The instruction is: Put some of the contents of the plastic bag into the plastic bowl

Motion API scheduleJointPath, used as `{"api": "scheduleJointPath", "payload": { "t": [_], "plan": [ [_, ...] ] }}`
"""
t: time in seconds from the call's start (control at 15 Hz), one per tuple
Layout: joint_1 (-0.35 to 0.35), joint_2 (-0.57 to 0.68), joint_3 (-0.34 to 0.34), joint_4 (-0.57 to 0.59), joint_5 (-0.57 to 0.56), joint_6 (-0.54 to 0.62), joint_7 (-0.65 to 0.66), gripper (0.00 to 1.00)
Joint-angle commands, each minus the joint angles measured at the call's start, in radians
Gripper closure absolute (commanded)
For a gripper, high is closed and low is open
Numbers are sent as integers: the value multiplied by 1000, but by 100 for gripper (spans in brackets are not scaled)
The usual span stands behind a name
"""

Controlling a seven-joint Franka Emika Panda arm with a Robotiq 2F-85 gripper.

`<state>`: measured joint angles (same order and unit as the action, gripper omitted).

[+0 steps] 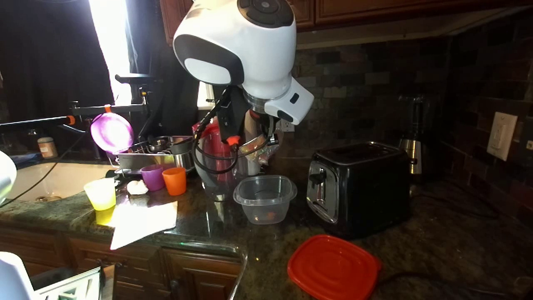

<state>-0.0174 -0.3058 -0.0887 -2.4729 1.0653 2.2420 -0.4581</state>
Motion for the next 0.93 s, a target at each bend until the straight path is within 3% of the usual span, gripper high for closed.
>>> {"api": "scheduleJointPath", "payload": {
  "t": [0.0,0.13,0.2,0.33,0.4,0.47,0.53,0.6,0.67,0.73,0.8,0.87],
  "plan": [
    [-2,-25,-17,-20,22,-62,-37,97],
    [-6,-28,6,-31,59,54,-31,97],
    [-5,-27,-12,-22,28,-33,-41,97],
    [-5,-31,9,-34,66,78,-50,97],
    [-3,-27,-14,-21,35,-33,-48,97],
    [-2,-28,0,-27,50,30,-54,97],
    [-2,-23,-15,-17,44,-43,-54,97],
    [-5,-25,8,-28,60,57,-48,97],
    [-2,-22,-20,-14,38,-72,-58,97],
    [-4,-25,7,-25,60,39,-50,97],
    [-4,-20,-10,-16,41,-45,-54,97],
    [-4,-20,-3,-18,46,-14,-51,97]
  ]
}}
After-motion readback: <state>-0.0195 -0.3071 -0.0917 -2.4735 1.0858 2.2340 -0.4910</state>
